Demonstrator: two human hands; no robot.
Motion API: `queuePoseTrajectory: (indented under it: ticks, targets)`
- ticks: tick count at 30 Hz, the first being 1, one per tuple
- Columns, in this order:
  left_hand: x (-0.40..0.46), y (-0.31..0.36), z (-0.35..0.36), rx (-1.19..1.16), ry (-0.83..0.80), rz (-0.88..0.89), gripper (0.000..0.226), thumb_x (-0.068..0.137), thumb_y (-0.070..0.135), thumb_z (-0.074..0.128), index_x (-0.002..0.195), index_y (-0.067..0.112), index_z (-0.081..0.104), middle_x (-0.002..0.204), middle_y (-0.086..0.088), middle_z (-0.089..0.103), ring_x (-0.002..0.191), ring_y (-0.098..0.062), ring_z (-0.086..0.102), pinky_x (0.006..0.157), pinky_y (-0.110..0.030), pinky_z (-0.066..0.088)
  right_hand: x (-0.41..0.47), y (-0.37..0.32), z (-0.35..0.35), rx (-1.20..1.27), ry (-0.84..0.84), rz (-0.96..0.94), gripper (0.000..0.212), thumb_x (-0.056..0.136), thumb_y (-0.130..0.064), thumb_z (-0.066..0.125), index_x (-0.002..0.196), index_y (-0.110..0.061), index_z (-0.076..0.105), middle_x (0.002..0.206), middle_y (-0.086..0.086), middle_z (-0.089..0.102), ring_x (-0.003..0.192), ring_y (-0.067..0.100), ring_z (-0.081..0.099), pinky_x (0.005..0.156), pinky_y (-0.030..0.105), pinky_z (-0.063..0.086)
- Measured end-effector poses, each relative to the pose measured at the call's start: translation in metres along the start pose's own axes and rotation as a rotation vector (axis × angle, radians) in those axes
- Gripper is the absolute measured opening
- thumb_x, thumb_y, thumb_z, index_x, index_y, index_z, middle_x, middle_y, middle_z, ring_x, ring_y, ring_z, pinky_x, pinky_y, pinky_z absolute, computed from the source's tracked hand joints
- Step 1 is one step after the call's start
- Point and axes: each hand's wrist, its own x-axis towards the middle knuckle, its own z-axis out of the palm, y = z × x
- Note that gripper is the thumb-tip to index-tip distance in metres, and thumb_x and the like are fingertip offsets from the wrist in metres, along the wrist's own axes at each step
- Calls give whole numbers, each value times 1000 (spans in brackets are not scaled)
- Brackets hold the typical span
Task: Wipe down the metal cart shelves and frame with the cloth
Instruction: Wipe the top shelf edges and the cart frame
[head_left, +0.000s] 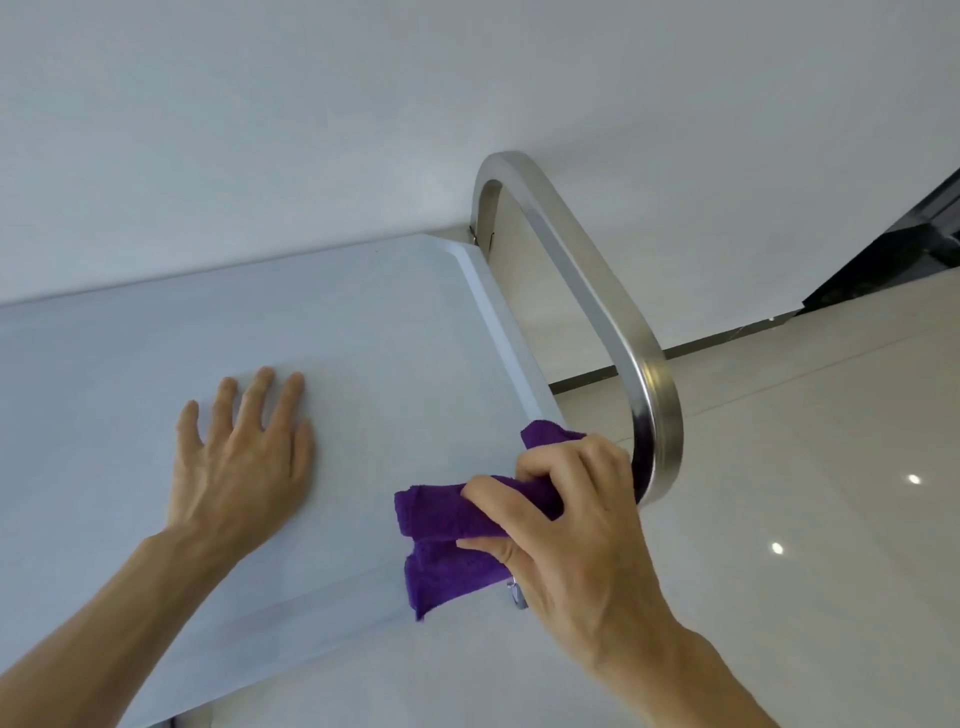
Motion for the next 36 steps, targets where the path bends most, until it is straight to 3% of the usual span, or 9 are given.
queuePoseTrajectory:
  ticks: [5,11,19,23,26,29,32,34,36]
  targets:
    - [-1,41,0,-103,3,22,53,90,30,34,132,3,53,143,-20,48,130,-50,39,101,-65,33,22,2,-73,26,159,85,27,102,-50,46,114,-32,61,99,1,45,97,24,42,84,48,43]
    - [-4,82,20,-144,-57,-126,63,98,38,17,155,12,23,163,-19,14,149,-44,3,116,-66,0,35,49,-56,44,145,301,24,98,-33,60,117,-25,71,123,4,37,113,30,43,101,21,35]
    - [-6,82,19,-136,-66,-121,79,89,51,5,156,13,23,163,-17,16,150,-41,4,118,-64,1,5,54,-6,145,224,463,69,93,-27,69,152,-27,32,146,-5,39,131,7,46,94,17,50]
    - [-10,85,15,-125,12,195,61,98,49,24,147,22,47,153,-13,43,145,-40,31,114,-67,18,10,57,-7,4,199,408,61,93,-14,65,149,-17,40,136,12,50,107,24,64,70,34,62]
    - [-9,85,17,-110,65,299,47,101,43,32,140,31,55,147,-8,51,140,-39,39,112,-65,25,52,64,-16,-165,21,389,62,86,-14,63,145,-20,45,121,9,57,76,29,65,53,30,48]
    - [-8,83,20,-111,62,266,45,101,43,32,140,35,54,149,-4,50,142,-35,38,115,-62,23,112,76,-11,-262,-279,424,68,89,-19,60,148,-26,28,107,11,53,67,37,53,59,36,38]
    - [-7,82,18,-135,40,234,47,100,43,31,142,38,51,150,1,48,145,-30,35,117,-59,21,161,80,2,-285,-460,446,76,94,-22,58,154,-26,11,115,14,49,69,30,42,65,38,35]
    - [-6,81,18,-152,23,213,48,99,45,28,143,39,48,151,5,46,146,-26,32,118,-56,19,170,77,3,-219,-445,458,79,95,-25,59,155,-29,8,118,12,43,63,28,44,63,38,38]
    - [-6,81,18,-159,17,202,50,99,46,27,144,39,47,151,7,45,147,-24,31,119,-55,17,157,74,-6,-109,-324,434,64,94,-29,62,146,-29,25,120,7,38,67,32,54,61,41,47]
